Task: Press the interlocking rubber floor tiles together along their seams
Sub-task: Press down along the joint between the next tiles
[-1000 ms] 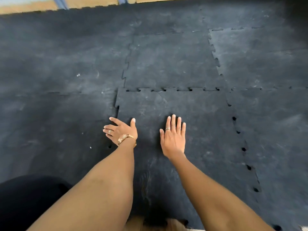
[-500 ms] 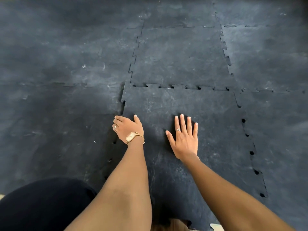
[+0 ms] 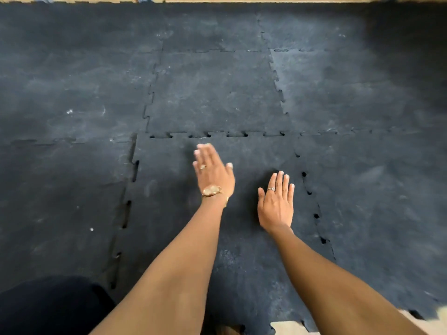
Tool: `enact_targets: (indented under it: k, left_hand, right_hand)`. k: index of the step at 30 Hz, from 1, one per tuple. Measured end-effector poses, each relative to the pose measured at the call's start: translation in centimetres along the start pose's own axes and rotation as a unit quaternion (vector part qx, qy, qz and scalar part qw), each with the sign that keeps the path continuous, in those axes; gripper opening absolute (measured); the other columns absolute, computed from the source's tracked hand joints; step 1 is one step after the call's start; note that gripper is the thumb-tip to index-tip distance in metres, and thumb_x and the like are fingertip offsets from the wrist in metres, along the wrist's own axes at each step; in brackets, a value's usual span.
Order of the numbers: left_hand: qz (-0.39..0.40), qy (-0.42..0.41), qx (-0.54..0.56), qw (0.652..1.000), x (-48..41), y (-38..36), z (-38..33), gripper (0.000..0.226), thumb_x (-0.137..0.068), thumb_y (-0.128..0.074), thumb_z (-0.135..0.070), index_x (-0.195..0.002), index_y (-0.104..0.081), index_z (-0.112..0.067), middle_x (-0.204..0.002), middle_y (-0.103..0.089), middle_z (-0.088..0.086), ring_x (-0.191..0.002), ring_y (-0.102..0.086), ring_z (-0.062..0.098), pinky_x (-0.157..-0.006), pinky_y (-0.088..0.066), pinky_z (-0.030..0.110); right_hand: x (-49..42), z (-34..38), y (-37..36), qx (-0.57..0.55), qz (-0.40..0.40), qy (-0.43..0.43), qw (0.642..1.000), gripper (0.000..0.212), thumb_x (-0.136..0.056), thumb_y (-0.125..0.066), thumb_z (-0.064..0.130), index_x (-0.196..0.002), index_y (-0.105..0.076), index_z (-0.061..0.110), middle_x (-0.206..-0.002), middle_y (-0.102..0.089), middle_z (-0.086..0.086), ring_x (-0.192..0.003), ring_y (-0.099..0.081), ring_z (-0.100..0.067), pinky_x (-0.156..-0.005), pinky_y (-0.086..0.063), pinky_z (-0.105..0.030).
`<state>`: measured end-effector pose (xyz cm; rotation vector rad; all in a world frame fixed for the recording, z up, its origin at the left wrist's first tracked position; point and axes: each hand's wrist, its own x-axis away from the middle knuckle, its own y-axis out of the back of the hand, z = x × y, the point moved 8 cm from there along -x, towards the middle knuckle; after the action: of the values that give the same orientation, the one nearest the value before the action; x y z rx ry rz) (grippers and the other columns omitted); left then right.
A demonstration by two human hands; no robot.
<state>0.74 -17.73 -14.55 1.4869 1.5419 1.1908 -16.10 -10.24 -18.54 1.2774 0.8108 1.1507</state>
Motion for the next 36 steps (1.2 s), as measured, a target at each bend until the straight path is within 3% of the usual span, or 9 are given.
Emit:
enact_targets:
  k: [2,4,8,13,22,28,31,34,36]
  left_hand:
    - [0.071,-0.187,-0.003,0.980,0.4,-2.7,-7.5,0.062,-0.101,-0.033,-0.029,-0.151,-0.006,-0.004,-0.160,-0.002,0.016,-0.147,0.001,0.032,-0.120,-0.006,0.044]
    - [0.132,-0.341,-0.058,0.929,1.3,-5.6,-12.6,0.056,-0.103,-0.029,-0.025,-0.152,-0.009,-0.007,-0.161,-0.004,0.012,-0.148,0.001,0.029,-0.120,-0.005,0.041]
    - [0.138,-0.472,-0.184,0.851,1.4,-9.2,-16.6,0.056,-0.104,-0.025,-0.030,-0.152,-0.006,-0.010,-0.161,-0.004,0.008,-0.148,-0.002,0.026,-0.120,-0.007,0.041]
    - [0.091,-0.502,-0.170,0.843,1.3,-10.4,-17.4,0.055,-0.102,-0.021,-0.031,-0.153,-0.009,-0.014,-0.161,-0.010,0.004,-0.148,-0.007,0.024,-0.120,-0.008,0.045]
    - [0.062,-0.525,-0.243,0.813,0.7,-11.3,-18.1,0.060,-0.098,-0.011,-0.033,-0.149,-0.024,-0.004,-0.154,-0.031,0.015,-0.141,-0.031,0.032,-0.112,-0.032,0.048]
    - [0.147,-0.467,-0.097,0.867,-0.1,-11.3,-17.9,0.053,-0.102,-0.025,-0.039,-0.151,-0.021,-0.020,-0.161,-0.014,0.003,-0.148,-0.008,0.020,-0.120,-0.004,0.039]
    - [0.213,-0.402,-0.016,0.890,-0.7,-11.3,-18.6,0.054,-0.099,-0.041,-0.040,-0.149,-0.028,-0.024,-0.161,-0.015,0.002,-0.148,-0.008,0.020,-0.118,-0.011,0.041]
    - [0.195,-0.361,-0.058,0.910,-1.8,-10.2,-19.2,0.058,-0.092,-0.050,-0.051,-0.145,-0.034,-0.034,-0.156,-0.031,-0.003,-0.137,-0.035,0.032,-0.096,-0.043,0.048]
    - [0.138,-0.407,-0.145,0.891,-2.2,-9.3,-20.2,0.062,-0.089,-0.047,-0.062,-0.143,-0.036,-0.033,-0.145,-0.048,-0.001,-0.116,-0.056,0.037,-0.075,-0.046,0.042]
  right_hand:
    - [0.7,-2.6,0.6,-0.014,-0.034,-0.055,0.998,0.059,-0.105,-0.021,0.033,-0.152,-0.004,0.001,-0.162,-0.001,-0.016,-0.150,0.005,-0.027,-0.121,0.007,-0.042]
    - [1.8,-4.2,0.7,-0.024,-0.064,-0.090,0.994,0.060,-0.104,-0.024,0.032,-0.152,-0.006,-0.001,-0.162,-0.004,-0.017,-0.150,0.002,-0.028,-0.121,0.008,-0.041]
    - [3.3,-4.9,0.4,-0.052,-0.093,-0.133,0.985,0.066,-0.103,-0.027,0.037,-0.151,-0.002,-0.002,-0.161,-0.002,-0.017,-0.150,0.002,-0.027,-0.121,0.007,-0.039]
    - [3.4,-4.9,0.0,-0.057,-0.096,-0.153,0.982,0.069,-0.100,-0.012,0.043,-0.150,0.007,0.000,-0.159,0.012,-0.017,-0.148,0.015,-0.026,-0.120,0.011,-0.039]
    - [2.9,-5.1,-0.6,-0.026,-0.080,-0.166,0.983,0.071,-0.099,-0.024,0.042,-0.150,-0.009,-0.005,-0.160,-0.004,-0.023,-0.149,-0.002,-0.033,-0.120,-0.005,-0.045]
    - [2.9,-5.2,-0.3,-0.026,-0.081,-0.166,0.982,0.070,-0.099,-0.026,0.041,-0.150,-0.012,-0.005,-0.160,-0.007,-0.023,-0.149,-0.004,-0.033,-0.119,-0.008,-0.046]
    - [3.0,-5.2,-0.3,-0.033,-0.086,-0.164,0.982,0.070,-0.099,-0.025,0.041,-0.150,-0.012,-0.005,-0.160,-0.007,-0.023,-0.149,-0.004,-0.033,-0.119,-0.008,-0.046]
    - [3.0,-5.2,-0.2,-0.038,-0.097,-0.159,0.982,0.069,-0.100,-0.026,0.041,-0.150,-0.012,-0.005,-0.160,-0.008,-0.023,-0.149,-0.003,-0.033,-0.119,-0.008,-0.046]
    - [3.0,-5.2,-0.2,-0.042,-0.104,-0.156,0.981,0.069,-0.100,-0.027,0.040,-0.150,-0.010,-0.005,-0.160,-0.006,-0.022,-0.149,-0.001,-0.033,-0.120,-0.005,-0.046]
